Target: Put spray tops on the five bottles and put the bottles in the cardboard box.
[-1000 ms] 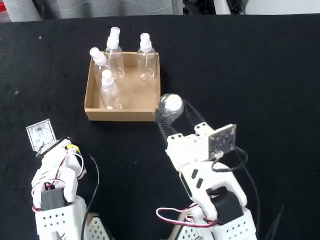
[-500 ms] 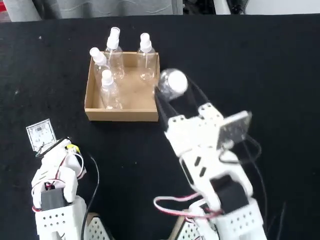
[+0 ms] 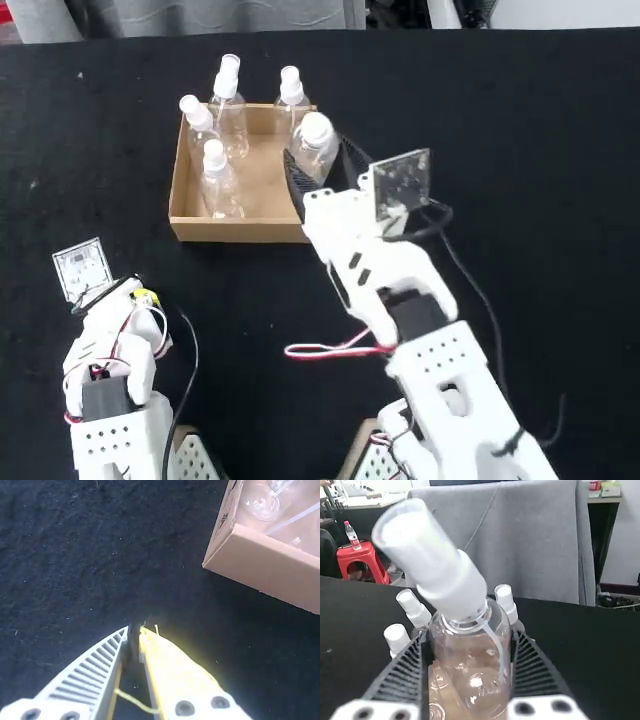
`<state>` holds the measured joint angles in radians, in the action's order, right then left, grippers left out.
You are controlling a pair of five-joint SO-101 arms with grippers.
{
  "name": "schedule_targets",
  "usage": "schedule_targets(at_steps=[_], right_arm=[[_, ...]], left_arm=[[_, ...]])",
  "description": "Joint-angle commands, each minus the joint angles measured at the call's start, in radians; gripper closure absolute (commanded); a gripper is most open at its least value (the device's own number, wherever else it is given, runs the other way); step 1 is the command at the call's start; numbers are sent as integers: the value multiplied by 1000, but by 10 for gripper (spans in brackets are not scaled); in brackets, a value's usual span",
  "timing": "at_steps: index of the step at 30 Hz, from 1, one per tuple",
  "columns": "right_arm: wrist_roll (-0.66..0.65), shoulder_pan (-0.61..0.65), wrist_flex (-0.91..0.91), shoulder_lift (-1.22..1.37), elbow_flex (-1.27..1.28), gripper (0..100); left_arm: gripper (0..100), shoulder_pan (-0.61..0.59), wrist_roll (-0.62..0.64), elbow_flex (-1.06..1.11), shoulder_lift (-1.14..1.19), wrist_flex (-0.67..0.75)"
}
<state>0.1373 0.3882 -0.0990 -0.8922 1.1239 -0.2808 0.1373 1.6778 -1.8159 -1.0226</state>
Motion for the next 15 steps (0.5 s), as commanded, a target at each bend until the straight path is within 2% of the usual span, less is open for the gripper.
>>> schedule_targets(at_steps=[1, 15], right_arm=[[8, 21, 75, 76, -79, 949], [3, 23, 261, 407, -136, 949]], left_arm=[[970, -10, -8, 22, -2, -6], [970, -10, -6, 22, -2, -6]])
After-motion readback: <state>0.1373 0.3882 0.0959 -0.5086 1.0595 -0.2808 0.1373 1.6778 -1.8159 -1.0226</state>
